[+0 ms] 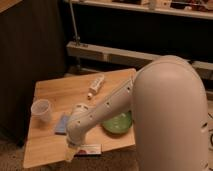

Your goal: Place the eraser in the ceramic cup

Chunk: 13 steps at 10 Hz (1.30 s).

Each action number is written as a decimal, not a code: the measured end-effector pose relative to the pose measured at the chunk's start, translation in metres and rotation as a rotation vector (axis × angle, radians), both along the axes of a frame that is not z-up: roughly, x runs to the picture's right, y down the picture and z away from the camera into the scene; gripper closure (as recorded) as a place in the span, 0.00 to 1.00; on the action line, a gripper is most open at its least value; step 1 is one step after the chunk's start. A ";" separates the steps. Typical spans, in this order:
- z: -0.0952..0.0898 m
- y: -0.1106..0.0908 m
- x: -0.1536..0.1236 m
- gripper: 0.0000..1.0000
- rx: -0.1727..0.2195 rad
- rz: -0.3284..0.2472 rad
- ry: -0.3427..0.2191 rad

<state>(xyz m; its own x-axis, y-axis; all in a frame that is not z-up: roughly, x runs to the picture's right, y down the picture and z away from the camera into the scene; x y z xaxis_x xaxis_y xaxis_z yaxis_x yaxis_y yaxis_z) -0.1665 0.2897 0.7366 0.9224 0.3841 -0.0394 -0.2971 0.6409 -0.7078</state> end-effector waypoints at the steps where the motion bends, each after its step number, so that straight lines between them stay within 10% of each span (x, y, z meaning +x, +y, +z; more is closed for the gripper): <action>1: 0.000 0.003 0.003 0.20 -0.001 -0.002 -0.002; 13: 0.004 0.026 0.004 0.26 0.021 -0.054 -0.019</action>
<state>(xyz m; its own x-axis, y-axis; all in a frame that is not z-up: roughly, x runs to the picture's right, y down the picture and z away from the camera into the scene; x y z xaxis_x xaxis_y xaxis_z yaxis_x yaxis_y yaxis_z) -0.1623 0.3161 0.7406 0.9425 0.3339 -0.0142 -0.2480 0.6703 -0.6994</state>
